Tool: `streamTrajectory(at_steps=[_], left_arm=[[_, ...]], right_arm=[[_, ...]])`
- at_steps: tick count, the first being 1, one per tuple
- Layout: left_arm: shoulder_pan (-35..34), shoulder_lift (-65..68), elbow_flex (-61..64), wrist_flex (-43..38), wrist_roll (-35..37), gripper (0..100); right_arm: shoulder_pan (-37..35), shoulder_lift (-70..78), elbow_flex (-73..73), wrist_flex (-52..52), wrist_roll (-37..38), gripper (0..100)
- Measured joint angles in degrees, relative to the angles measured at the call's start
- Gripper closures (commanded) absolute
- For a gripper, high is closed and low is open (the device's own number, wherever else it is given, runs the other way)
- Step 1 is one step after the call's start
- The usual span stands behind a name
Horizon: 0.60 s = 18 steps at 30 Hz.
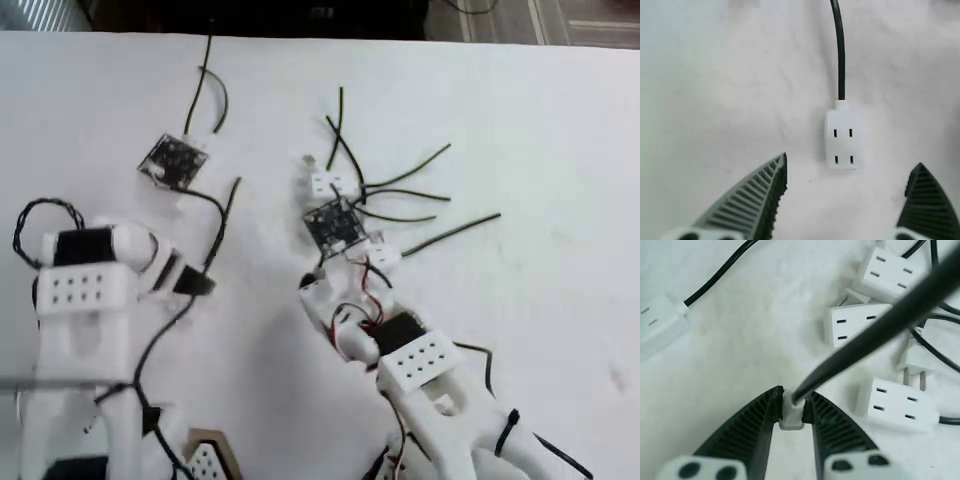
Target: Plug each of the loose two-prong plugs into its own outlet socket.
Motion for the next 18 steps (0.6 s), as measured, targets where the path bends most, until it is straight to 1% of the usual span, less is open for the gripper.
streamTrajectory(at_steps=[5, 9, 11, 15, 18], left_arm=[[-3.3, 12.7, -0.7, -6.7, -4.2, 63], [-3.8, 22.0, -1.1, -10.8, -6.9, 63], [-3.3, 26.1, -1.1, -12.6, -6.9, 68], [-0.4, 30.1, -1.1, -15.1, -6.9, 82], [2.5, 30.4, -1.1, -16.7, -6.9, 87]], right_arm=[[0.0, 0.0, 0.0, 0.0, 0.0, 98.1], [-0.1, 0.0, 0.0, 0.0, 0.0, 98.1], [0.2, 0.0, 0.0, 0.0, 0.0, 98.1], [3.3, 0.0, -0.4, 0.0, 0.0, 98.1], [5.3, 0.0, -1.3, 0.0, 0.0, 98.1]])
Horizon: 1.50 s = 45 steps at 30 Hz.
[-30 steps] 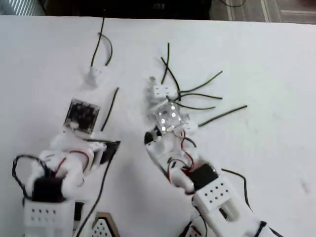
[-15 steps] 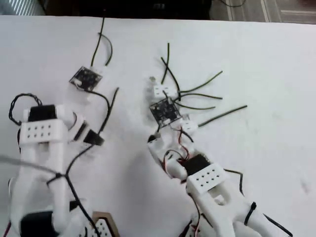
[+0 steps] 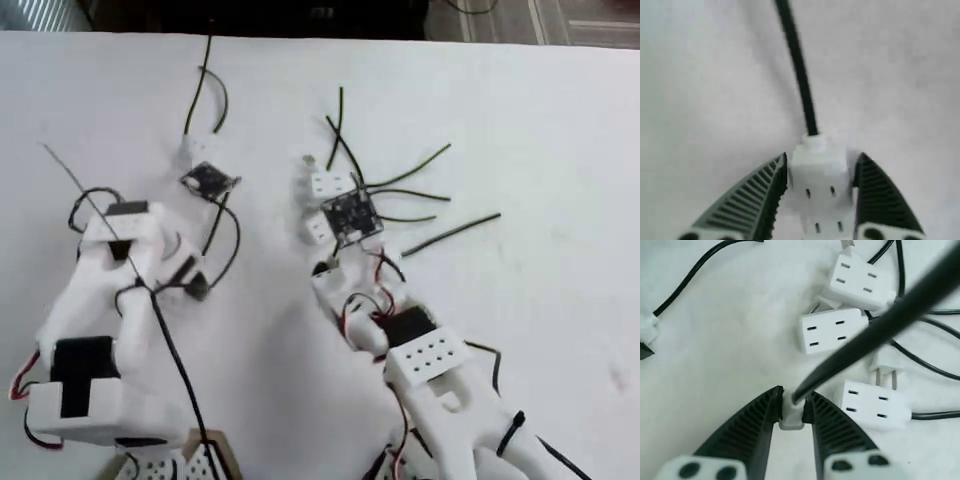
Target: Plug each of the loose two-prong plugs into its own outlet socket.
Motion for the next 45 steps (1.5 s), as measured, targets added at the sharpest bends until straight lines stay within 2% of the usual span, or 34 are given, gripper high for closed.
streamTrajectory(at_steps=[5, 12, 22, 26, 32, 37, 41, 45], left_arm=[[4.5, 0.0, -0.2, -0.4, 0.0, 90], [9.1, -2.1, -0.3, -0.4, 0.3, 90], [13.5, -17.4, 1.8, 0.0, 3.5, 90], [15.1, -17.8, 7.1, -5.3, 5.8, 89], [16.3, -17.8, 14.0, -10.0, 6.4, 78], [16.3, -17.8, 16.0, -10.0, 6.6, 77], [16.3, -18.0, 16.4, -10.0, 6.8, 63], [14.2, -18.0, 15.2, -7.6, 9.2, 62]], right_arm=[[3.1, 0.0, -0.8, 0.0, 0.0, 98.1], [9.1, 0.0, -2.5, 0.0, -4.3, 98.1], [9.8, 0.0, -2.5, 0.0, -4.4, 98.1], [10.1, 0.0, -2.5, 0.0, -4.4, 98.1], [10.1, 0.0, -2.5, 0.0, -4.4, 98.1], [10.2, 0.0, -2.5, 0.0, -4.4, 98.1], [10.2, 0.0, -2.5, 0.0, -4.4, 98.1], [10.2, 0.0, -2.5, 0.0, -4.4, 98.1]])
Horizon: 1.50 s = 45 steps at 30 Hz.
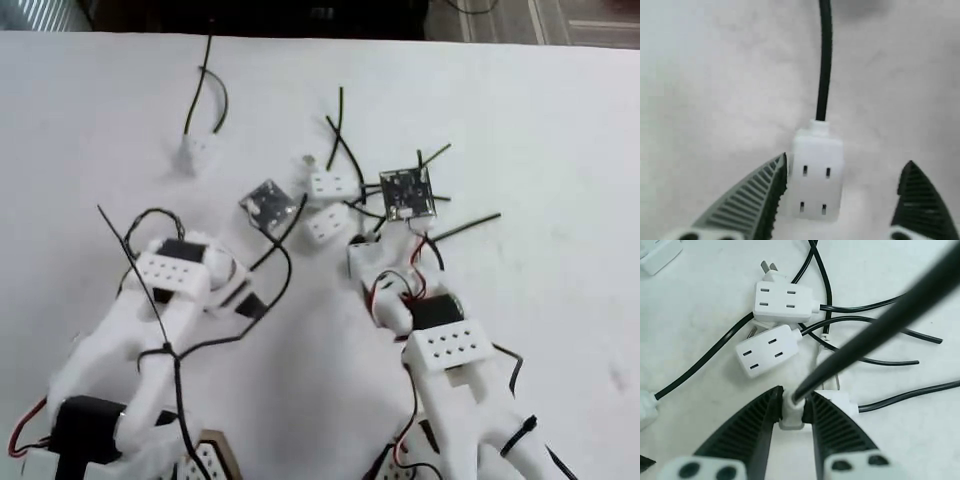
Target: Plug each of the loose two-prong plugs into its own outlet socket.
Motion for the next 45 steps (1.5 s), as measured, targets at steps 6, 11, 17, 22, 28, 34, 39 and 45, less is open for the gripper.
streamTrajectory(at_steps=[6, 11, 17, 22, 28, 34, 39, 45], left_arm=[[-5.9, 0.0, -12.7, 14.2, 0.2, 62], [-14.1, 0.0, -23.7, 24.6, 0.2, 62], [-26.2, 0.0, -25.9, 25.5, 0.2, 62], [-32.3, -3.7, -22.8, 25.1, -2.5, 62], [-37.2, -18.1, -11.1, 20.7, -2.5, 62], [-37.5, -29.8, 0.8, 14.8, 0.7, 62], [-37.9, -30.9, 1.9, 14.3, 0.9, 62], [-37.9, -30.9, 1.9, 14.3, 0.9, 62]], right_arm=[[-3.3, 0.0, 0.0, 0.6, 0.0, 98.1], [-13.1, 0.0, 0.0, 4.2, 0.0, 98.1], [-24.9, 0.2, -2.1, 4.4, 0.0, 98.1], [-29.6, 5.2, -6.1, 1.7, 0.0, 98.1], [-33.1, 16.3, -11.1, -4.5, 0.0, 98.1], [-35.2, 25.1, -14.9, -9.6, 0.0, 98.1], [-38.0, 30.8, -15.2, -14.5, 0.0, 98.1], [-38.1, 34.3, -15.8, -17.8, 0.0, 98.1]])
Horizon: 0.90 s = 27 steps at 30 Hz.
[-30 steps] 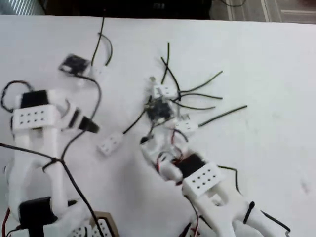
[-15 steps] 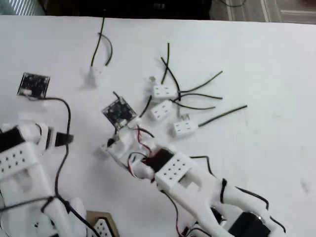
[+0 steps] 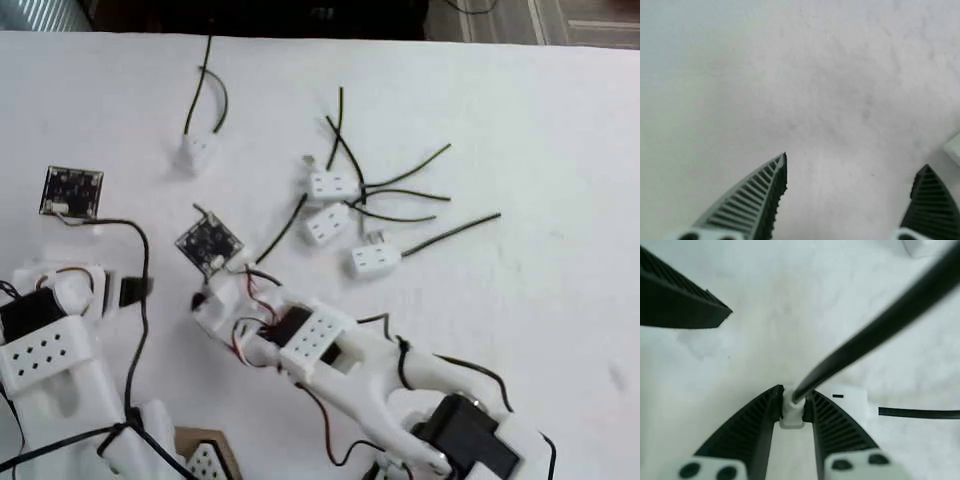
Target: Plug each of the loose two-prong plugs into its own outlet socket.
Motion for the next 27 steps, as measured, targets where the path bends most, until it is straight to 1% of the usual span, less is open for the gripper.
streamTrajectory(at_steps=[14, 19, 24, 27], left_arm=[[0.1, 0.0, 0.5, 0.0, 0.0, 62], [0.1, 0.0, 0.5, 0.2, 0.0, 62], [0.1, 0.0, 0.5, 0.2, 0.0, 62], [0.1, 0.0, 0.5, 0.2, 0.0, 62]], right_arm=[[1.5, 1.0, 0.0, -1.4, -0.1, 98.1], [1.5, 5.4, -0.7, -2.5, 0.1, 98.1], [1.5, 7.6, -0.9, -3.9, 7.2, 98.1], [1.5, 8.2, -1.3, -3.9, 10.2, 98.1]])
